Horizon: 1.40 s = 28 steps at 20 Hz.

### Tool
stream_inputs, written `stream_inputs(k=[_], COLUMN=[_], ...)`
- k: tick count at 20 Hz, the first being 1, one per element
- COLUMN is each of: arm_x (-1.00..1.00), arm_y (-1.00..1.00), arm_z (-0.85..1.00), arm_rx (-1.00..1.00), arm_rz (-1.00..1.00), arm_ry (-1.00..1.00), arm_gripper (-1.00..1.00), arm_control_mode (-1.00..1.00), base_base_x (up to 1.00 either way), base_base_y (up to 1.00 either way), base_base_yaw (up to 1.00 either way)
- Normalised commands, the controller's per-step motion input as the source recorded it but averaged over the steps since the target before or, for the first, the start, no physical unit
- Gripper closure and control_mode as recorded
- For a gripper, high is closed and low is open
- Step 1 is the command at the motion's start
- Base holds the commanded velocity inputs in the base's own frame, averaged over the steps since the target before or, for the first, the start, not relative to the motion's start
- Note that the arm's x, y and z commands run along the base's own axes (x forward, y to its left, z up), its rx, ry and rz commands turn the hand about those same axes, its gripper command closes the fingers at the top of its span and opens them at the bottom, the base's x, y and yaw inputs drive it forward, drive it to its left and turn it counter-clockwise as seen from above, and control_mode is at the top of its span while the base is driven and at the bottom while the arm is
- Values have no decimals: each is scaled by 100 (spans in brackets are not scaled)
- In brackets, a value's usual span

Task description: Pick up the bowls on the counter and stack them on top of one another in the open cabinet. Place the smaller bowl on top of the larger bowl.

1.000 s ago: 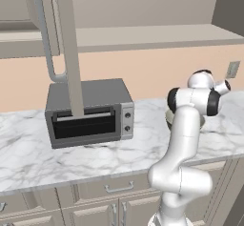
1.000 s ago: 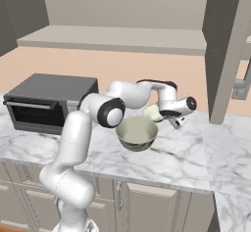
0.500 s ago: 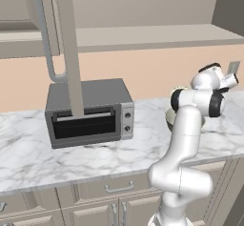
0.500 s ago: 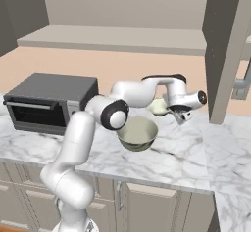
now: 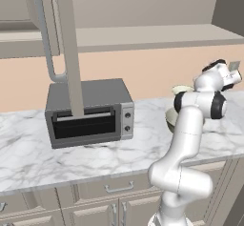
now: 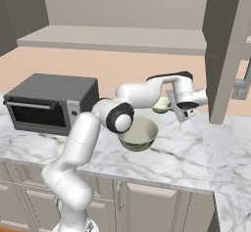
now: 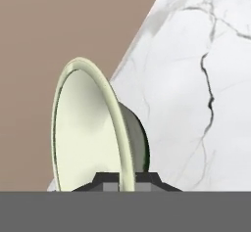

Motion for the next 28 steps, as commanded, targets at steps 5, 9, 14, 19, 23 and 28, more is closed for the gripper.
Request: stream_inputs(k=[5, 9, 14, 19, 23, 28], arm_x=[0, 1, 0, 0, 0, 0], arm_y=[1, 3, 6, 16, 16, 9], arm_z=[-16, -8, 3, 1, 0, 0], arm_rx=[7, 3, 3, 0, 0, 0], arm_rz=[0, 0, -1, -3, 0, -1], arm_ry=[5, 6, 7, 2, -2, 0], arm_gripper=[100, 100, 100, 100, 100, 100], arm_control_mode=[-100, -100, -100, -100, -100, -100], base_base_x=[0, 0, 0, 0, 0, 0], base_base_y=[0, 0, 0, 0, 0, 0], base_base_yaw=[0, 0, 0, 0, 0, 0])
